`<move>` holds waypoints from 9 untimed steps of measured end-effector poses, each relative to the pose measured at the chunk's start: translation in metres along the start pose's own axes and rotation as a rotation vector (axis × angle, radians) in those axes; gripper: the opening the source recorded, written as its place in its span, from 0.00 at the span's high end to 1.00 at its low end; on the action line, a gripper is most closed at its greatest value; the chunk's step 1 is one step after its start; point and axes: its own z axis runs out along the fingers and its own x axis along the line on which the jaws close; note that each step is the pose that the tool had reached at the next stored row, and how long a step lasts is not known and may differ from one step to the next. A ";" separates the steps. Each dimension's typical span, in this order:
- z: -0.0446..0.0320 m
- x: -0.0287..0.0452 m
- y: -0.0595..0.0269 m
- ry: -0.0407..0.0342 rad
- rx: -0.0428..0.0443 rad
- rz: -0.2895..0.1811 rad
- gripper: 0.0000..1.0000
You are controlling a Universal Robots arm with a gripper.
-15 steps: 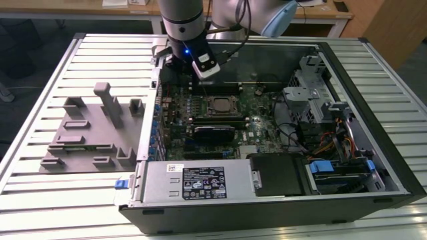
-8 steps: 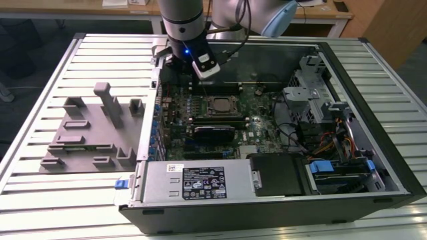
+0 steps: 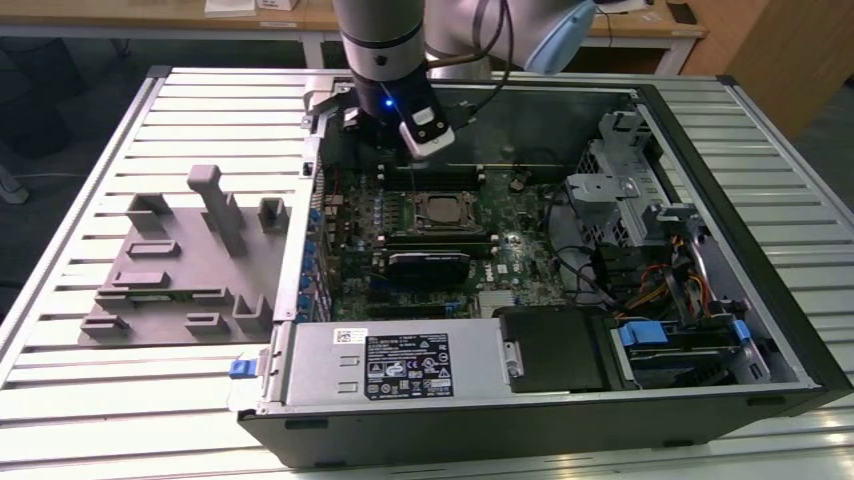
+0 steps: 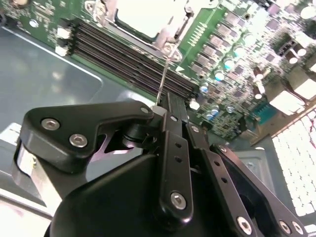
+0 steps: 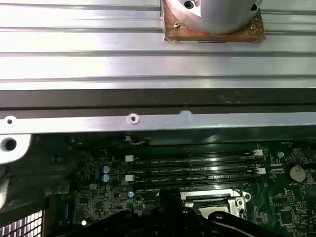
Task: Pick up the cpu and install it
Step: 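Install the first cpu locking lever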
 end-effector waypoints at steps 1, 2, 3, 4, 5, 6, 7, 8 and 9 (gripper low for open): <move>0.0003 -0.0022 0.0001 0.0000 0.0001 0.000 0.89; 0.0005 -0.0046 0.0003 0.0001 0.0003 0.000 0.89; 0.0008 -0.0075 0.0004 0.0003 0.0005 0.000 0.89; 0.0012 -0.0108 0.0006 0.0004 0.0011 0.000 0.89; 0.0016 -0.0139 0.0008 0.0006 0.0017 0.000 0.89; 0.0019 -0.0174 0.0010 0.0008 0.0024 0.000 0.89; 0.0024 -0.0211 0.0012 0.0011 0.0031 0.000 0.89; 0.0028 -0.0246 0.0013 0.0013 0.0043 0.000 0.89; 0.0031 -0.0278 0.0015 0.0013 0.0057 0.000 0.89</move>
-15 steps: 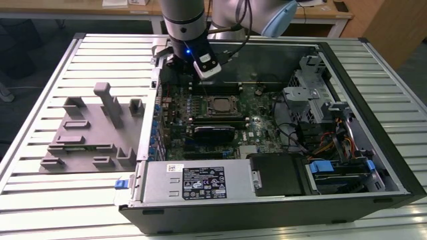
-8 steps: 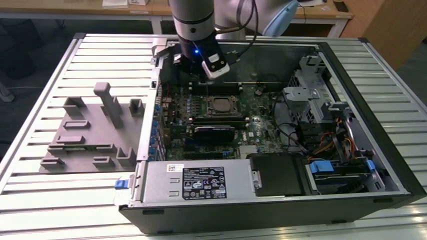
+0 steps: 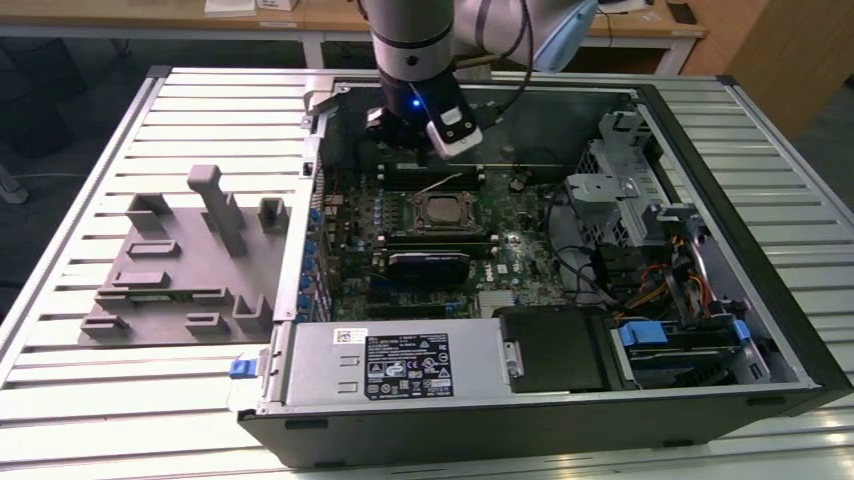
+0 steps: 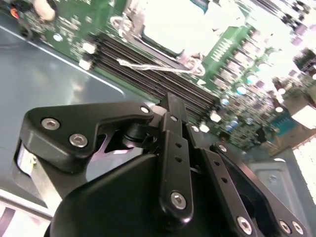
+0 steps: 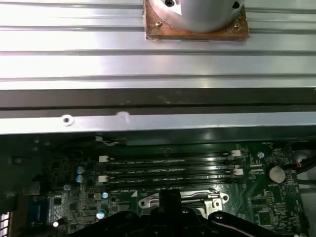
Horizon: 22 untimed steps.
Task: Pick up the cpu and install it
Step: 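Install the first cpu locking lever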
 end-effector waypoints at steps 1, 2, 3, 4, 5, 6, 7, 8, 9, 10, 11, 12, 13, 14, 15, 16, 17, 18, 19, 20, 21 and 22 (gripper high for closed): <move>0.0003 -0.0029 0.0002 0.0000 0.0017 0.000 0.89; 0.0005 -0.0051 0.0003 -0.0001 0.0030 0.000 0.89; 0.0006 -0.0060 0.0003 0.0000 0.0033 0.000 0.89; 0.0006 -0.0060 0.0003 0.0000 0.0033 0.000 0.89; 0.0006 -0.0060 0.0003 0.0000 0.0035 0.000 0.89; 0.0006 -0.0060 0.0003 -0.0001 0.0034 0.000 0.89; 0.0006 -0.0060 0.0003 -0.0001 0.0034 0.000 0.89; 0.0007 -0.0060 0.0003 -0.0001 0.0035 0.000 0.89; 0.0009 -0.0060 0.0003 -0.0014 0.0042 0.000 0.89; 0.0012 -0.0060 0.0003 -0.0046 0.0066 -0.001 0.89; 0.0016 -0.0059 0.0001 -0.0083 0.0098 -0.002 0.89; 0.0021 -0.0059 0.0000 -0.0124 0.0125 -0.002 0.89; 0.0025 -0.0058 -0.0001 -0.0168 0.0155 -0.003 0.89; 0.0029 -0.0058 -0.0002 -0.0213 0.0191 -0.003 0.89; 0.0034 -0.0058 -0.0004 -0.0255 0.0226 -0.003 0.89; 0.0039 -0.0061 -0.0004 -0.0286 0.0251 -0.001 0.89; 0.0042 -0.0065 -0.0005 -0.0309 0.0285 0.002 0.89; 0.0046 -0.0068 -0.0005 -0.0332 0.0319 0.006 0.89; 0.0049 -0.0072 -0.0005 -0.0354 0.0360 0.010 0.89; 0.0052 -0.0076 -0.0005 -0.0375 0.0402 0.014 0.89; 0.0055 -0.0080 -0.0003 -0.0397 0.0445 0.018 0.89; 0.0059 -0.0083 -0.0001 -0.0419 0.0486 0.022 0.89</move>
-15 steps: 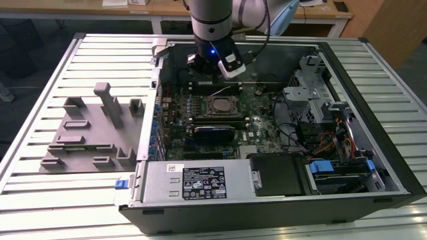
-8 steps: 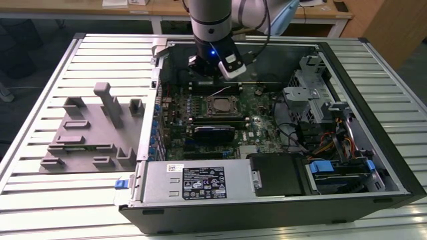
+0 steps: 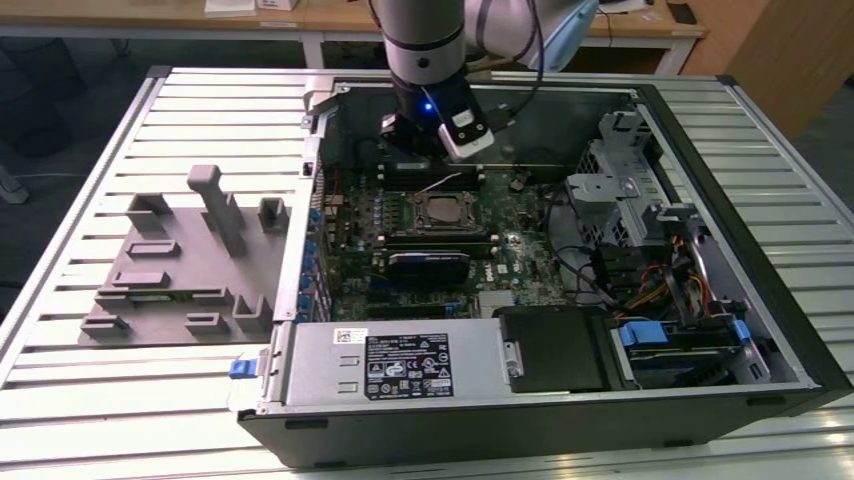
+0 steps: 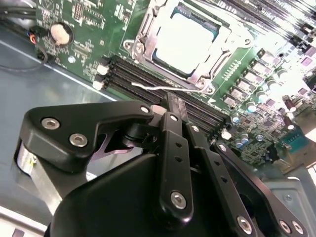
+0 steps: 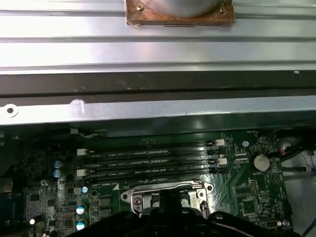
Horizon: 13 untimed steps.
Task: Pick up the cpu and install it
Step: 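Install the first cpu locking lever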
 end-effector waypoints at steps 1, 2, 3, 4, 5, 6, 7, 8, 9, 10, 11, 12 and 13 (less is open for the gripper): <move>0.0004 -0.0004 0.0003 -0.0024 0.0047 0.005 0.89; 0.0008 -0.0006 0.0005 -0.0047 0.0091 0.010 0.89; 0.0013 -0.0008 0.0008 -0.0072 0.0128 0.016 0.89; 0.0017 -0.0008 0.0009 -0.0102 0.0162 0.022 0.89; 0.0022 -0.0008 0.0009 -0.0138 0.0197 0.030 0.89; 0.0026 -0.0008 0.0008 -0.0175 0.0226 0.037 0.89; 0.0031 -0.0007 0.0008 -0.0215 0.0255 0.045 0.89; 0.0036 -0.0007 0.0007 -0.0256 0.0282 0.054 0.89; 0.0042 -0.0006 0.0006 -0.0294 0.0304 0.064 0.89; 0.0049 -0.0005 0.0005 -0.0326 0.0322 0.073 0.89; 0.0056 -0.0004 0.0004 -0.0353 0.0337 0.082 0.89; 0.0063 -0.0004 0.0002 -0.0374 0.0350 0.091 0.89; 0.0070 -0.0006 0.0001 -0.0394 0.0361 0.100 0.89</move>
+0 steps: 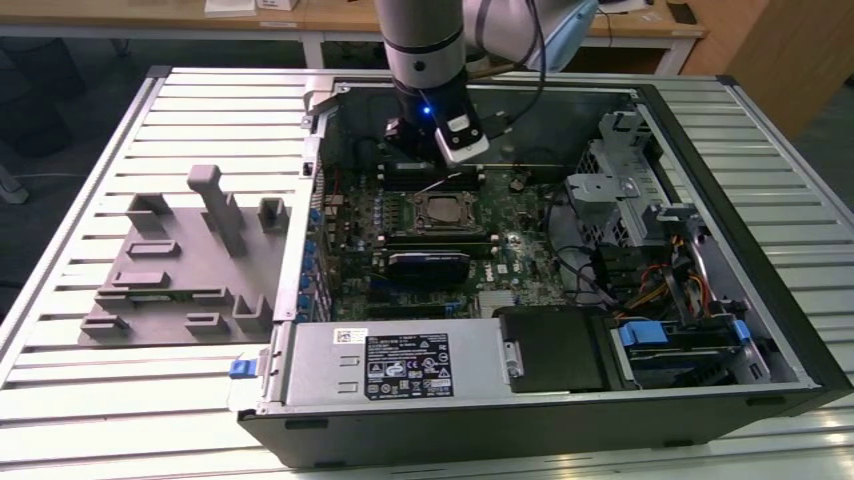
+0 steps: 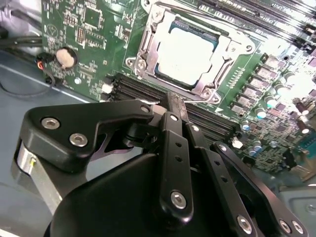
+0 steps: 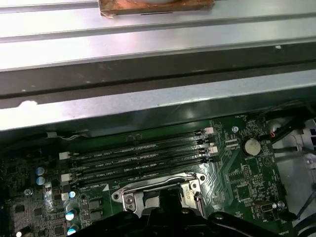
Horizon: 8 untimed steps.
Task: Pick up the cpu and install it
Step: 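Install the first cpu locking lever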
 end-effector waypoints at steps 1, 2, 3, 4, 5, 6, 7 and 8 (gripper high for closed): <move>0.0005 -0.0002 0.0000 -0.0013 0.0013 0.007 0.89; 0.0011 -0.0005 0.0002 -0.0026 0.0022 0.014 0.89; 0.0017 -0.0007 0.0003 -0.0037 0.0030 0.020 0.89; 0.0024 -0.0008 0.0006 -0.0047 0.0037 0.025 0.89; 0.0030 -0.0006 0.0011 -0.0054 0.0044 0.029 0.89; 0.0039 -0.0003 0.0018 -0.0060 0.0049 0.032 0.89; 0.0049 0.0001 0.0031 -0.0066 0.0053 0.035 0.89; 0.0059 0.0006 0.0047 -0.0069 0.0057 0.037 0.89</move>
